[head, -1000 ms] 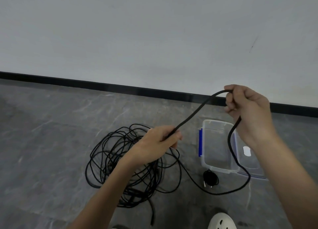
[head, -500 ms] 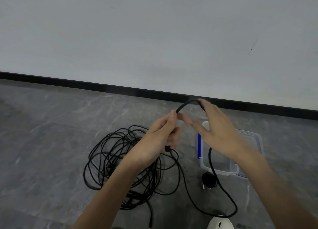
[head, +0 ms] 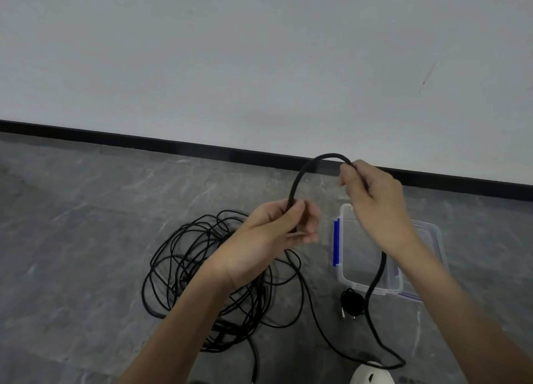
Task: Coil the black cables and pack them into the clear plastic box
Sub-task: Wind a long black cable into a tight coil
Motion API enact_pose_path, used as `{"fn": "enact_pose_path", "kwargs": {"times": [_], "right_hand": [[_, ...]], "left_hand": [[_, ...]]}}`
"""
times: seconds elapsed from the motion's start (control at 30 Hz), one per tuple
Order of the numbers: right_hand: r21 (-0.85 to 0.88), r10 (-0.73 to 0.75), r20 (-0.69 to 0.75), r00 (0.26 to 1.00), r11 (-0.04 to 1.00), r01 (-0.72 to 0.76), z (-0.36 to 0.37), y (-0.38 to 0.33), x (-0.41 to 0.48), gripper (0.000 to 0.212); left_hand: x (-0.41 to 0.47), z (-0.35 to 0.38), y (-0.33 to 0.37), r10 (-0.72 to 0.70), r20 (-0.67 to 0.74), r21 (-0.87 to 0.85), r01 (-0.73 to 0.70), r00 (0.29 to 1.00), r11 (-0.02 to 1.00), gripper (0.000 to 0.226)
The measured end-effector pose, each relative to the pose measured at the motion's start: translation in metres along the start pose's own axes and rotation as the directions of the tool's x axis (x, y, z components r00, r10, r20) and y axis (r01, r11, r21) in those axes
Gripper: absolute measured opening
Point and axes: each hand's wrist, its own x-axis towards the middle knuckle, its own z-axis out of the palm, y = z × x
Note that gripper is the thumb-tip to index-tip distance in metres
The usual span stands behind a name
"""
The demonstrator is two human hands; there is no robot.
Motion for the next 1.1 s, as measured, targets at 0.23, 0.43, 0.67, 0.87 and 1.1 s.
{"fn": "enact_pose_path", "kwargs": {"times": [0.23,0.43,0.67,0.87,1.1], "right_hand": [[-0.21,0.042,0.265,0.963,0.977,0.015,0.008,0.008,-0.001,0.033],[-0.238,0.112,0.694,0.712,0.968,0.08,0.04,-0.015,-0.03,0.03],[-0.136,0.016,0.744,0.668,0.982,0.128,0.043,-0.033,-0.043,0.03],[-0.007,-0.008,0.778,0.628,1.0,0.02,0.021,-0.041,-0.042,0.02],[0.086,0.142,0.792,0.594,0.938,-0.337,0.013,-0.036,-0.038,0.022]], "left_hand": [[0.0,0.007,0.005,-0.005,0.092,-0.12,0.017,0.996,0.993,0.027],[0.002,-0.005,0.009,0.147,-0.124,-0.264,-0.175,0.981,0.949,0.032],[0.004,-0.028,0.008,0.309,-0.344,0.109,-0.289,0.887,0.951,0.034],[0.007,-0.04,0.001,0.389,-0.397,0.388,-0.232,0.832,0.892,0.03],[0.005,-0.042,-0.004,0.29,-0.326,0.863,0.158,0.9,0.48,0.021]]}}
